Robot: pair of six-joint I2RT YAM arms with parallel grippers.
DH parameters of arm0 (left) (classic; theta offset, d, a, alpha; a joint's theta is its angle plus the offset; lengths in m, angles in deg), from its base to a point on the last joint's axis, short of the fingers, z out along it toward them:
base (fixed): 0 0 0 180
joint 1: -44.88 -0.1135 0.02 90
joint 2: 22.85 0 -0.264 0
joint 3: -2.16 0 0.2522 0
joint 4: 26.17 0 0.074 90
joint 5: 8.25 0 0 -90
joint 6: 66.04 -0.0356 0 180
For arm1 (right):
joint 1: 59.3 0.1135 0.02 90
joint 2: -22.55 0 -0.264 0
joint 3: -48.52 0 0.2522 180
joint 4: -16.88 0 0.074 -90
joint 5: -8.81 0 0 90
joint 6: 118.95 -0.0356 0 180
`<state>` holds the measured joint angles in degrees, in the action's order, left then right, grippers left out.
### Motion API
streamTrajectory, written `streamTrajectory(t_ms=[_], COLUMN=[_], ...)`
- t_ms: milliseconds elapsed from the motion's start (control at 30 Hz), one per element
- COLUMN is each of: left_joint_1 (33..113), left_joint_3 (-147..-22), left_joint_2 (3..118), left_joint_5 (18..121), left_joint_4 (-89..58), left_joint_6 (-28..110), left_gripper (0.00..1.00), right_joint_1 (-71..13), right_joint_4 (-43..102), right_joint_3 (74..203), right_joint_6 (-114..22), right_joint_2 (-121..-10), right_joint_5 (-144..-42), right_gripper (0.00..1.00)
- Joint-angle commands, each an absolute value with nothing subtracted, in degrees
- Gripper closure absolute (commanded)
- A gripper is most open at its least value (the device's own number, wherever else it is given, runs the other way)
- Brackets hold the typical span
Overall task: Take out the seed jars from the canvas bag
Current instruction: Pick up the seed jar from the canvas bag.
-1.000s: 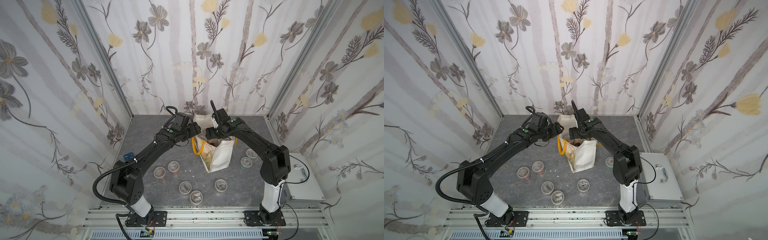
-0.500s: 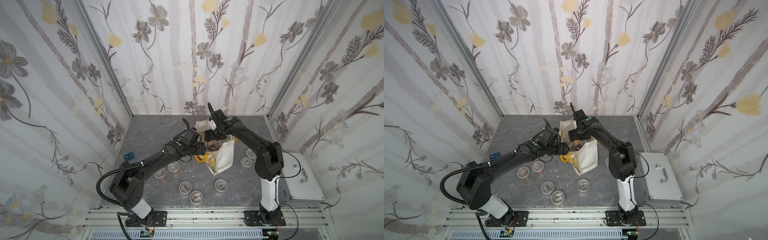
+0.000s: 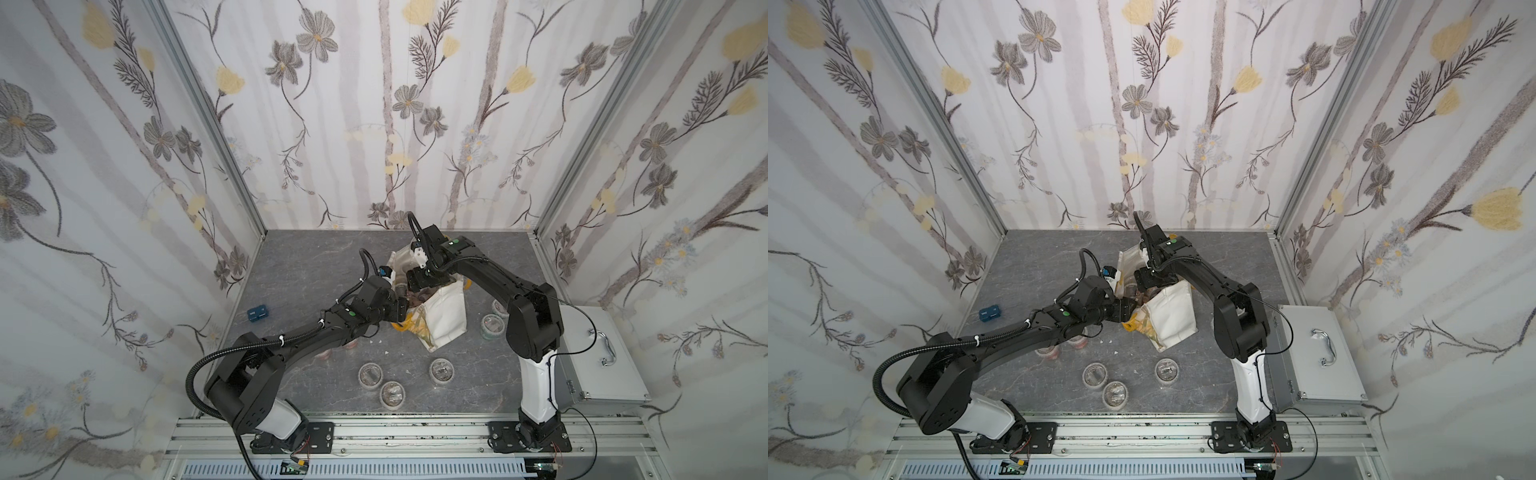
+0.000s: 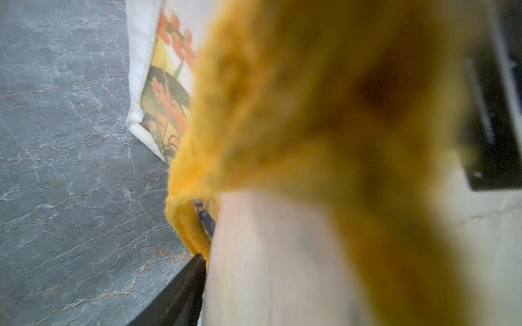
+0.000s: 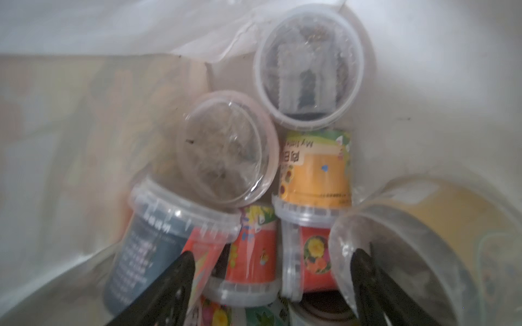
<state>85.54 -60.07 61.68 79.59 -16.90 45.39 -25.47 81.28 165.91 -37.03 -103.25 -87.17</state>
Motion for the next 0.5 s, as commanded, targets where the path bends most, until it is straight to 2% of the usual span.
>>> streamTrajectory(t_ms=[0, 100, 467], left_joint_1=[85.1, 84.1, 82.5], left_joint_3=[-56.3, -53.1, -46.1], left_joint_2=[58.6, 55.0, 45.1], left_joint_5=[80.2, 78.0, 79.9], left_joint_4=[-23.2, -24.0, -23.2], left_joint_6=[46.4, 46.9, 50.1], left_gripper=[0.31, 0.31, 0.34], right_joint_1=[-24.0, -23.4, -22.1], right_joint_4=[79.2, 78.6, 78.0], right_joint_3=[164.1, 164.9, 169.4], right_joint_6=[-34.5, -34.1, -34.5], right_joint_2=[-101.6, -101.3, -101.7], right_joint_5=[-89.9, -90.5, -91.4], right_gripper=[0.18, 0.17, 0.16])
